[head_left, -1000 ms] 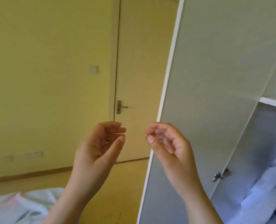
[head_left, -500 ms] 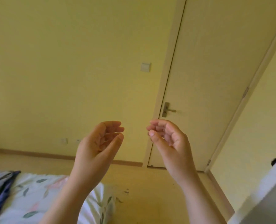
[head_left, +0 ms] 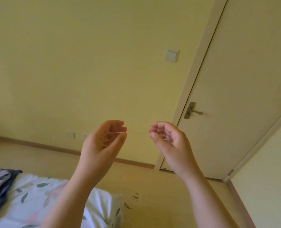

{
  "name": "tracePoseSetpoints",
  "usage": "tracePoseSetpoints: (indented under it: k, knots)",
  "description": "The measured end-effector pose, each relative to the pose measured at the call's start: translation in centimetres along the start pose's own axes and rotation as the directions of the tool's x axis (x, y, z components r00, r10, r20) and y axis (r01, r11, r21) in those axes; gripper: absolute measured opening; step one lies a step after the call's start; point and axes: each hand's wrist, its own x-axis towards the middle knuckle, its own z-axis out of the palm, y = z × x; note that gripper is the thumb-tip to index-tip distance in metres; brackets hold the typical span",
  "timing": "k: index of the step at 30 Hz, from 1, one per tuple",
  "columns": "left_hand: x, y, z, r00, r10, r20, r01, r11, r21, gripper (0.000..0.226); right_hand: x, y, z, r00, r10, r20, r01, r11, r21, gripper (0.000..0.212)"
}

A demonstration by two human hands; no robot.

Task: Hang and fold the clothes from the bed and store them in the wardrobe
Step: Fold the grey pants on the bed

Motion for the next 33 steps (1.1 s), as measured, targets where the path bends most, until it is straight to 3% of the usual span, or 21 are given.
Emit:
tracePoseSetpoints:
  k: [12,24,33]
  knots:
    - [13.5,-7.7,4.0,0.992,-0.115,-0.049,0.120,0.987,0.106,0.022,15.0,10.6,-0.1,0.985,0.121,0.121,-0.123,0.992,0.005,0.016]
    - [30.6,-14.1,16.2,0.960,-0.192,-0.205,0.227,0.960,0.164,0.022,36.6,22.1,-5.8,0.944,0.065,0.322,-0.079,0.996,0.029,0.016]
    - [39.3,-20.2,12.2,0.877,-0.227,-0.424,0.335,0.921,0.200,0.022,49.5,26.3,2.7,0.847,-0.012,0.531,-0.033,0.997,0.075,0.015]
